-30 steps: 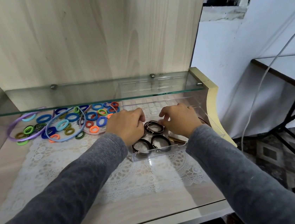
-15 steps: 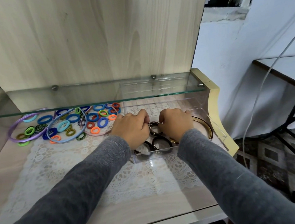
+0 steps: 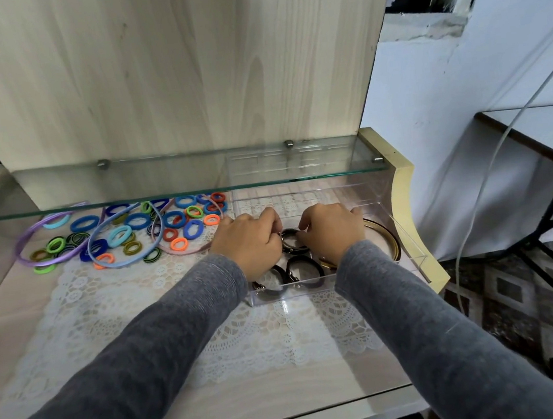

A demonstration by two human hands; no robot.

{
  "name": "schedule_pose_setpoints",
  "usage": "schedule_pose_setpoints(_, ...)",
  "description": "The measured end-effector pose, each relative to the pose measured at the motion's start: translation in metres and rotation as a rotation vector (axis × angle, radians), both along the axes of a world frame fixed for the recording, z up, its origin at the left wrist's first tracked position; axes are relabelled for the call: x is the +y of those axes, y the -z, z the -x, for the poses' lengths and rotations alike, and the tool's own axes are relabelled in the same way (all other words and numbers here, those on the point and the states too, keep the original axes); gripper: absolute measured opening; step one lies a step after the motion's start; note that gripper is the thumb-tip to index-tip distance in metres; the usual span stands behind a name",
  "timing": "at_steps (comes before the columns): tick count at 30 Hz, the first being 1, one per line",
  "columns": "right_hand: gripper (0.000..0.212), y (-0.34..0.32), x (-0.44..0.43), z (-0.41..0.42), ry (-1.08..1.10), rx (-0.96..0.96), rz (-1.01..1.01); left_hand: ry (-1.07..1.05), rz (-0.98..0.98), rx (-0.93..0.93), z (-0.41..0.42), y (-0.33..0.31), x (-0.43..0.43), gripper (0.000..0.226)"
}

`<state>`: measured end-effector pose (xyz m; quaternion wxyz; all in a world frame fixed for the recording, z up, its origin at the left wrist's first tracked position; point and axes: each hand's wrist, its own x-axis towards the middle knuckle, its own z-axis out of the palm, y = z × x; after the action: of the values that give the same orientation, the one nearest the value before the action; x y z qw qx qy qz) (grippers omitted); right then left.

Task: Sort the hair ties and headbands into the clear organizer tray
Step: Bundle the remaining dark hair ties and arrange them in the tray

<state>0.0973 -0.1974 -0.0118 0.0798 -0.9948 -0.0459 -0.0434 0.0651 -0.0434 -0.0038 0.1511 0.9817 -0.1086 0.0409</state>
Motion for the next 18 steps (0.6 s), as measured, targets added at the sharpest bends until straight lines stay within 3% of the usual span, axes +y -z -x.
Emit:
schedule_pose_setpoints(12,0.009,0.0003,0.0043,-0.0008,0.076,0.145,-0.338,0.001,0.017,0.011,0.0006,0.0014,0.0029,0.019)
schedule_pose_setpoints(18,0.005,-0.0010,0.0009,-0.0019,0.087,0.139,-0.405,0.002,0.034,0.025,0.0028,0.0019,0.0061,0.020)
